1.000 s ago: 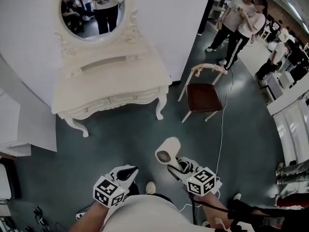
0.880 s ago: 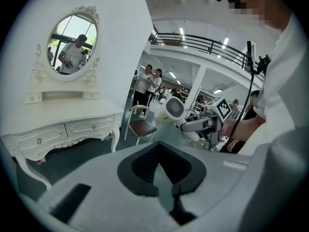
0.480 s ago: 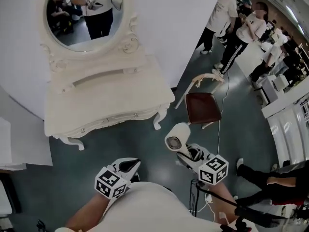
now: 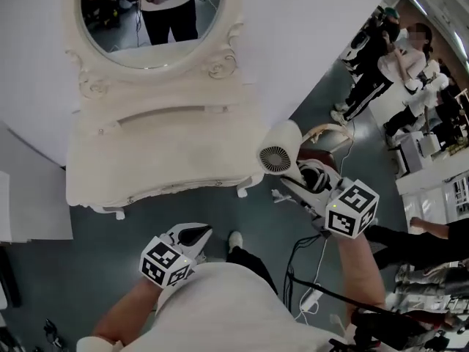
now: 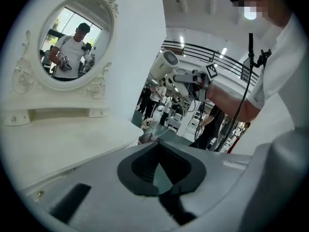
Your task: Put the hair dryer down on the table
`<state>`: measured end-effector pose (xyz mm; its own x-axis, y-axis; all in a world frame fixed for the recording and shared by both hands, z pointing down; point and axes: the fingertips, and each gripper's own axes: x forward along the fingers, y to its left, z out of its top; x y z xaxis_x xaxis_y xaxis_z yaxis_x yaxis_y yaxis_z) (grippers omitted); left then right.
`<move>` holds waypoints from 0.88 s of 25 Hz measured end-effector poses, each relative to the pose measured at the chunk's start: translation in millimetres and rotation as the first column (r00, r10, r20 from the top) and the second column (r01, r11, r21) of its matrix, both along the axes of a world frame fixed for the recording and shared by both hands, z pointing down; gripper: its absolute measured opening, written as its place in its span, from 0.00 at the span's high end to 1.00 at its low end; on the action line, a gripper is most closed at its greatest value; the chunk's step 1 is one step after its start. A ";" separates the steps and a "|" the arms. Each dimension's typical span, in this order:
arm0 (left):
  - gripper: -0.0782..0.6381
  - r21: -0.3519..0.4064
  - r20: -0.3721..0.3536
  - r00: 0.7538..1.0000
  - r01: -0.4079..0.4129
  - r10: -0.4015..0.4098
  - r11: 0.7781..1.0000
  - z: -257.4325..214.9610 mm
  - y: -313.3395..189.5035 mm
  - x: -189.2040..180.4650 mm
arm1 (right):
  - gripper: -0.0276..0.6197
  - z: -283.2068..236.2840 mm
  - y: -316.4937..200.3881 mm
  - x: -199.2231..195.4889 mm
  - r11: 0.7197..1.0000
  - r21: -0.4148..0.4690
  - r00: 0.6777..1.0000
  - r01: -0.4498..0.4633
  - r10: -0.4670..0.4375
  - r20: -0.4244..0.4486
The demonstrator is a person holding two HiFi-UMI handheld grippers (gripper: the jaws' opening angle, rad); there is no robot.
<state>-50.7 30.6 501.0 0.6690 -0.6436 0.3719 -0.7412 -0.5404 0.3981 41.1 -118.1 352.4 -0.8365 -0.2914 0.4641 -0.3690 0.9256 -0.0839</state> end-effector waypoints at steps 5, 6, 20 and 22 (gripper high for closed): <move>0.89 -0.005 0.000 0.995 0.096 -0.096 0.995 8.3 -34.2 -30.5 | 0.67 -30.2 -50.4 -72.2 0.983 0.082 0.986 0.166 -0.167 0.008; 0.89 -0.006 0.003 0.992 0.124 -0.124 0.992 9.4 -43.0 -36.4 | 0.67 -30.6 -60.8 -86.0 0.976 0.089 0.979 0.201 -0.202 0.012; 0.89 -0.020 0.060 0.880 0.473 -0.471 0.881 -8.8 -173.1 -76.4 | 0.67 122.9 -177.9 -177.4 0.797 0.058 0.791 0.601 -0.584 -0.180; 0.89 -0.031 0.059 0.859 0.511 -0.509 0.859 -6.9 -185.3 -77.3 | 0.67 161.8 -193.3 -177.2 0.778 0.052 0.766 0.626 -0.601 -0.228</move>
